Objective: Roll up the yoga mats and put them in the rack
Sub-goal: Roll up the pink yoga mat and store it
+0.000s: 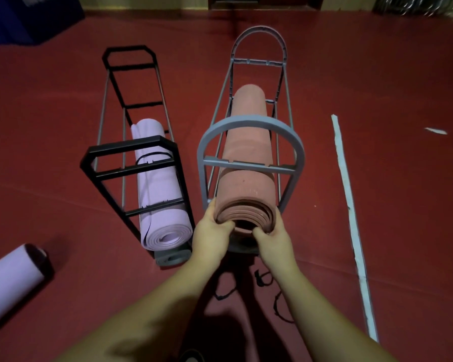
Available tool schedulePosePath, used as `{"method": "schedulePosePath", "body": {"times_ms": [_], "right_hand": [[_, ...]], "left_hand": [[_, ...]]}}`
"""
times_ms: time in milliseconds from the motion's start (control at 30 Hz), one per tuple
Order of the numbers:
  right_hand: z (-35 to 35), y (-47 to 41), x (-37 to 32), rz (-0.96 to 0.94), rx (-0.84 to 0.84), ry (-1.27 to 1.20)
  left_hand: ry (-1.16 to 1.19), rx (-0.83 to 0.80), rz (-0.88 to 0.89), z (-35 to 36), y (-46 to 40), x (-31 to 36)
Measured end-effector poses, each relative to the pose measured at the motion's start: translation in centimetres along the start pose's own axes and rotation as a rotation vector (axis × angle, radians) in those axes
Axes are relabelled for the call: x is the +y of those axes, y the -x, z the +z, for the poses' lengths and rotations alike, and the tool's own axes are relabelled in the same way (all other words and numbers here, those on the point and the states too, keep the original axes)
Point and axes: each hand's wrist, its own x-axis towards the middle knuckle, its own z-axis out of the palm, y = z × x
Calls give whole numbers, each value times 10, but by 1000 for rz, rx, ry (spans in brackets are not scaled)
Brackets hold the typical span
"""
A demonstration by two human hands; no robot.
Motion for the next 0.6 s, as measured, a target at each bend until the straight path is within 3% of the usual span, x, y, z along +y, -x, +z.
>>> {"method": "schedulePosePath", "body": {"times_ms": [267,467,600], "right_hand": [[6,-36,2,10,31,43],[7,-57,3,98,-30,183],[4,-50,-3,162,-30,181]], "left_hand": [[-109,-30,54,7,-39,2],[-371,-164,3,-7,-67,18],[-378,-246,-78,-22,-57,18]]}}
